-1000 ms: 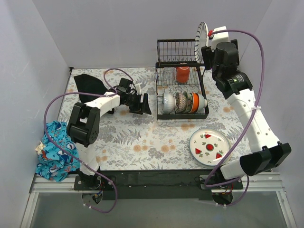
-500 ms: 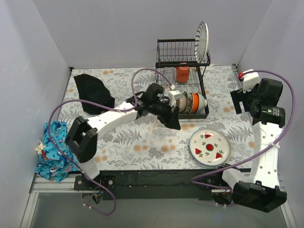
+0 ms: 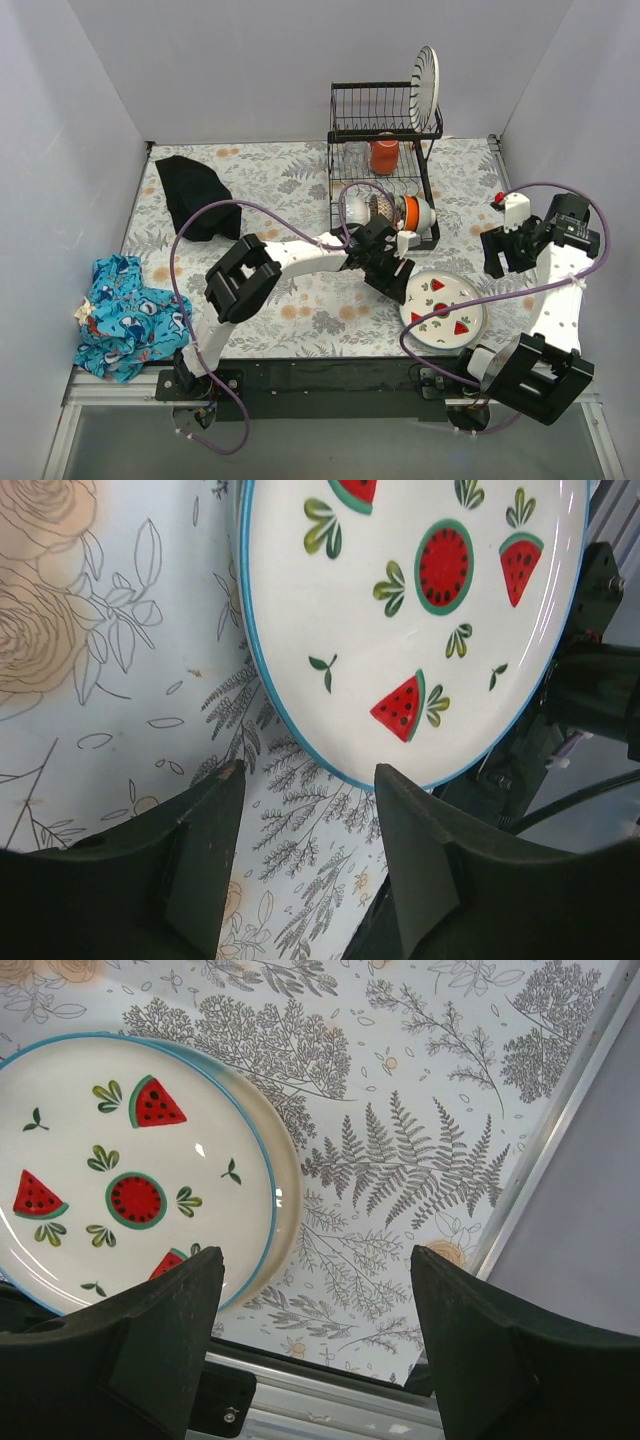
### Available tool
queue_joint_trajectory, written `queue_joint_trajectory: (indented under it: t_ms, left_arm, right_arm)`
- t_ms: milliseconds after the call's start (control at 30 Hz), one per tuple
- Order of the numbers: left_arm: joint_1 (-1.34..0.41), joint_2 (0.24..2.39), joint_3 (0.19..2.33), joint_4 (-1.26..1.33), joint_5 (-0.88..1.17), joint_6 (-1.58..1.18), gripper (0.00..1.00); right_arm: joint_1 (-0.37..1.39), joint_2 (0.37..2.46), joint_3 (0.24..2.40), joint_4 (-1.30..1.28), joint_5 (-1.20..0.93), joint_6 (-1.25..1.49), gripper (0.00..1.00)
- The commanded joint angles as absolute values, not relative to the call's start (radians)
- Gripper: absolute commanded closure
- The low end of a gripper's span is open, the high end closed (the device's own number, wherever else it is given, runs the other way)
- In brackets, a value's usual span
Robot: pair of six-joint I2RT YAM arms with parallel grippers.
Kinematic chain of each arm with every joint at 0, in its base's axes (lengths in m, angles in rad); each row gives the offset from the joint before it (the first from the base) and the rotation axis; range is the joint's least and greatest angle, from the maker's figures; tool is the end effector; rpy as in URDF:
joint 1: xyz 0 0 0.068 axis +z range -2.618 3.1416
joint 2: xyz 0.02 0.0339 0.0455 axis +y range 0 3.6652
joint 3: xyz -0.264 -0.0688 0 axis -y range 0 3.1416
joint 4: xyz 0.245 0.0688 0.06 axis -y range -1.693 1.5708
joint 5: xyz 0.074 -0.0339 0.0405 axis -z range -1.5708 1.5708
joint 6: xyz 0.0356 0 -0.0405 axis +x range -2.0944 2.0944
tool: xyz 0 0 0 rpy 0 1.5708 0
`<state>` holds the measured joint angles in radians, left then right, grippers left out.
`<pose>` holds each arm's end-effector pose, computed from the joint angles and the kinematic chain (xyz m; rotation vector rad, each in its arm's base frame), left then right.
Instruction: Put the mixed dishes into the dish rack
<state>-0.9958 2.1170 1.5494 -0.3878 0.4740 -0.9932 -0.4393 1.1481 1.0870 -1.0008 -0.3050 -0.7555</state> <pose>0.2349 -0.3923 0.1717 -0.2233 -2.8607 1.1389 0.1969 -0.0807 0.3049 -0.5029 2.5061 -0.0491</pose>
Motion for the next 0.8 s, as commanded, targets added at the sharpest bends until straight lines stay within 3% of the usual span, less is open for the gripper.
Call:
queue_joint_trajectory:
  t_ms: [0, 267, 433, 500, 767]
  left_arm:
    - [-0.988, 2.134, 1.614, -0.374, 0.475, -1.029, 0.47]
    - [-0.992, 2.213, 1.651, -0.357, 0.503, -1.045, 0.64]
    - [-0.992, 2.221, 1.654, -0.356, 0.514, -1.031, 0.94]
    - [-0.991, 2.210, 1.661, -0.364, 0.506, -0.999, 1.00]
    - [-0.991, 2.131, 1.681, -0.403, 0.477, -0.841, 1.00]
  right_arm:
    - [-0.448, 1.132, 1.051, -0.996, -0.374, -0.782, 0.18]
    - [-0.448, 1.178, 0.986, -0.974, -0.437, -0.850, 0.30]
    - [-0.448, 1.235, 0.997, -0.977, -0.463, -0.896, 0.32]
    - [-0.448, 1.253, 1.002, -0.989, -0.483, -0.954, 0.32]
    - [-0.448, 1.391, 1.093, -1.165, -0.652, -1.209, 0.32]
